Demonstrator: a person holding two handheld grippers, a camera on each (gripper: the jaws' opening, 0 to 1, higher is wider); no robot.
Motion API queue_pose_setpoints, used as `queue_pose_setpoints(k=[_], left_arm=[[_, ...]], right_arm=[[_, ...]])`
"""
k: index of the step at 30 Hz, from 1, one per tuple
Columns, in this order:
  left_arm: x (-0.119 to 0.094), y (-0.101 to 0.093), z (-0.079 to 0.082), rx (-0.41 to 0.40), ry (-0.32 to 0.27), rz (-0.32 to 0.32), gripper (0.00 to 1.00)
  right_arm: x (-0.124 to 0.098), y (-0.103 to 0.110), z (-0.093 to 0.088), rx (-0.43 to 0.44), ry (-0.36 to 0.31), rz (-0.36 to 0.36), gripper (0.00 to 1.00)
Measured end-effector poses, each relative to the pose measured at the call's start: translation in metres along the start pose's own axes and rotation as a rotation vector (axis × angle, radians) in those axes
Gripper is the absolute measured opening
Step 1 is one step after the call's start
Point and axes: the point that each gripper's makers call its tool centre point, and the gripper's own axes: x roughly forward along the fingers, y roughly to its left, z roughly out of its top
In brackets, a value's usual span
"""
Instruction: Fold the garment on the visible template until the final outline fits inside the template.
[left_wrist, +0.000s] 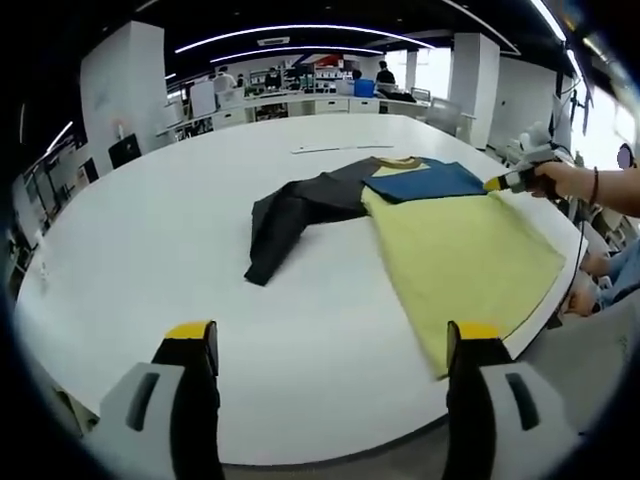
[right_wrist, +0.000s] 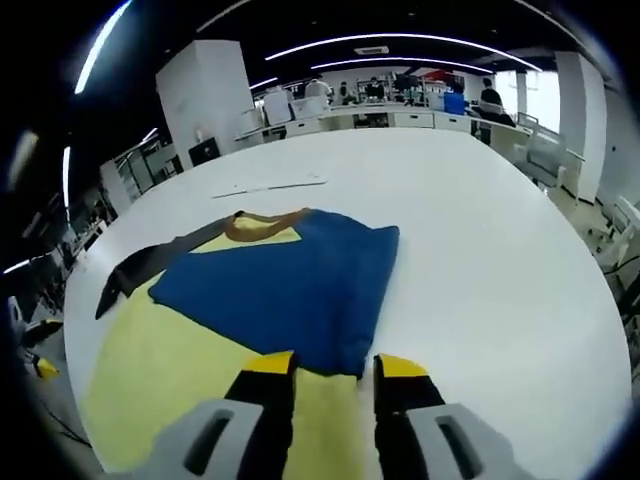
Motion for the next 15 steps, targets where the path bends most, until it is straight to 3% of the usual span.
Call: queue_pose_setpoints(k=[3,8,15], left_arm=[[0.004,0.006,0.000,0.015,-0.003,0.009,0.90],[0.008,0.016,-0.003,0.019,0.000,0.029,0.87],[0.017,0.031,0.002,0.041,-0.017,0.047,0.80]], right_arm=[[-0.004,0.011,0.012,-0.024,-0.059,0.047,0.52],[-0.015,0.027,0.021,-0.054,-0.099,0.088,0.72],[-0.029,0.041,0.028,-0.091,-0.140,0.114,0.92]])
